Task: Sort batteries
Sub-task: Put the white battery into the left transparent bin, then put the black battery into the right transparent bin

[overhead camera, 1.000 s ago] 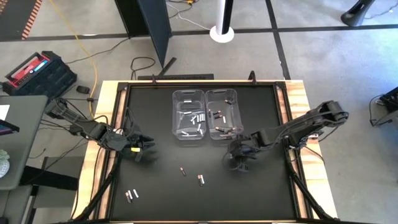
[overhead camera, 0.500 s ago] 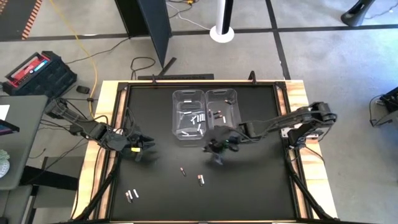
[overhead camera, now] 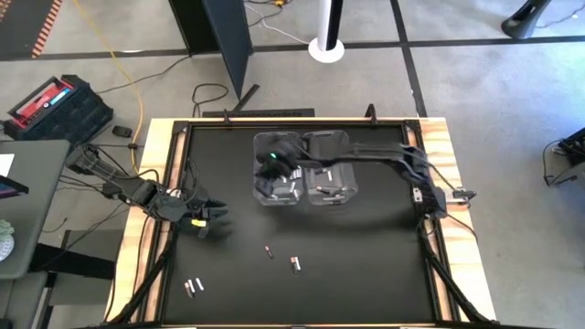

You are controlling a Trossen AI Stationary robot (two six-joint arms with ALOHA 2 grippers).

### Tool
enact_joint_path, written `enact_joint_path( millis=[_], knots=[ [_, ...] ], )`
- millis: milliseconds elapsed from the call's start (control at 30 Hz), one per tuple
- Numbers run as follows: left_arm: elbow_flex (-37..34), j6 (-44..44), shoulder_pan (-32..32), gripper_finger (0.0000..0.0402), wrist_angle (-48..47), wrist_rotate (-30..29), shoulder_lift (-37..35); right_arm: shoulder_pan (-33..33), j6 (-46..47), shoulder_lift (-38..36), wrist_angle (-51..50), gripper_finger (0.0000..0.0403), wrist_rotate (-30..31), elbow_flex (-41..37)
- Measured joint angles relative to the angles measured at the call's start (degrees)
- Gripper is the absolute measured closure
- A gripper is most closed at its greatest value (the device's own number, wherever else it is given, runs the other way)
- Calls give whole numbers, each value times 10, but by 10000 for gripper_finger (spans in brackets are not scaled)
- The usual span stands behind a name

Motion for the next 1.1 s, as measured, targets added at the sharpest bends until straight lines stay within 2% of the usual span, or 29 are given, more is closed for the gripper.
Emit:
enact_joint_path(
  millis=[167,367,600,900,1100],
  knots=[
    [0,-2,0,284,0,0,0,-39,3,101,-126,351,1,119],
    [0,19,0,284,-1,0,0,-65,32,177,-226,351,1,189],
    [0,51,0,284,0,-1,0,-74,32,203,-286,314,-1,199],
    [0,52,0,284,1,-9,0,-73,31,203,-279,229,-3,199],
    [0,52,0,284,1,-9,0,-73,31,203,-278,200,-3,199]
  ],
)
